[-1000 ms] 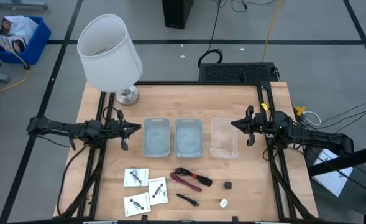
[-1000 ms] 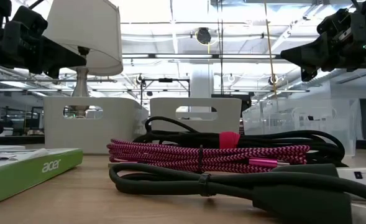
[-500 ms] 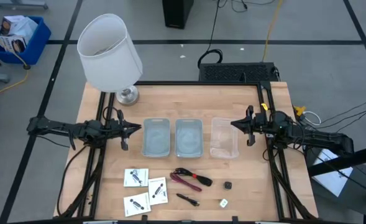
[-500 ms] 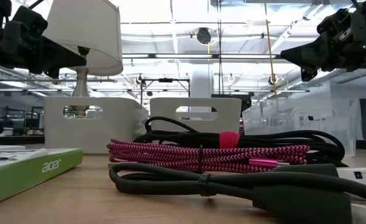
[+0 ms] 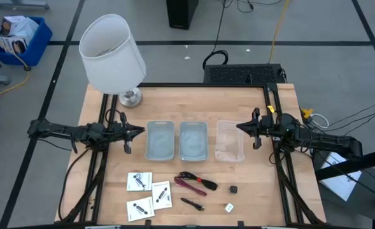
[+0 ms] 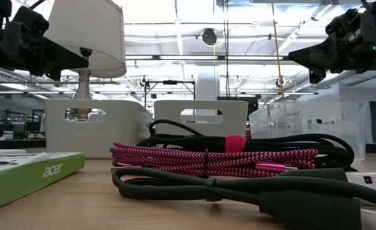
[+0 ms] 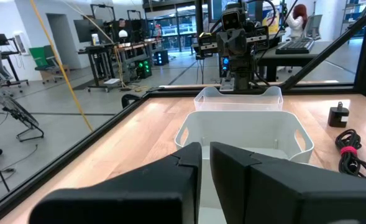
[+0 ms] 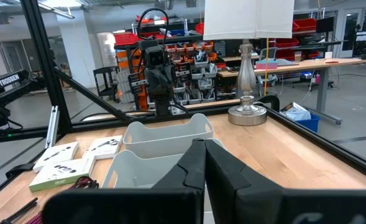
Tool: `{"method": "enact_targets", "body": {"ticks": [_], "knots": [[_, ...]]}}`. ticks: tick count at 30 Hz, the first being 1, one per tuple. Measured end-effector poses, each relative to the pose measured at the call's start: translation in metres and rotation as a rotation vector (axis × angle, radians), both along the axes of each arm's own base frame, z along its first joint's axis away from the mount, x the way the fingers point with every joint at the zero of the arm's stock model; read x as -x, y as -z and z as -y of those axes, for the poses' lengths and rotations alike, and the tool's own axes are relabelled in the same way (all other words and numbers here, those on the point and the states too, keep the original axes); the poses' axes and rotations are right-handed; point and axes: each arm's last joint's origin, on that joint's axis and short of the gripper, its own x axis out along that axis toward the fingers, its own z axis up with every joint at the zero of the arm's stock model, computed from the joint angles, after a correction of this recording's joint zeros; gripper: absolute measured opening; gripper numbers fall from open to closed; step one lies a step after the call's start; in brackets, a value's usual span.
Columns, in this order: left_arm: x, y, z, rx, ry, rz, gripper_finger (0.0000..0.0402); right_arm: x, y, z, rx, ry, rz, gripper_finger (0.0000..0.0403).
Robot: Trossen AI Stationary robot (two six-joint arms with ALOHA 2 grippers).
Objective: Pick and place items into bin
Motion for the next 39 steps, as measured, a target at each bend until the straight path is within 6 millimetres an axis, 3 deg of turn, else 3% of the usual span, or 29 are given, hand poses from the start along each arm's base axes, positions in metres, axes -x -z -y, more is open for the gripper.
{"method": "enact_targets", "body": {"ticks": [28, 39], "knots": [[0.0, 0.0, 0.0, 0.009, 0.0, 0.006, 0.0042, 0.0, -0.001, 0.0, 0.002, 0.0, 0.009, 0.0], [0.002, -0.021, 0.001, 0.111, 0.041, 0.235, 0.0042, 0.0, -0.003, 0.0, 0.007, 0.003, 0.029, 0.0]]}}
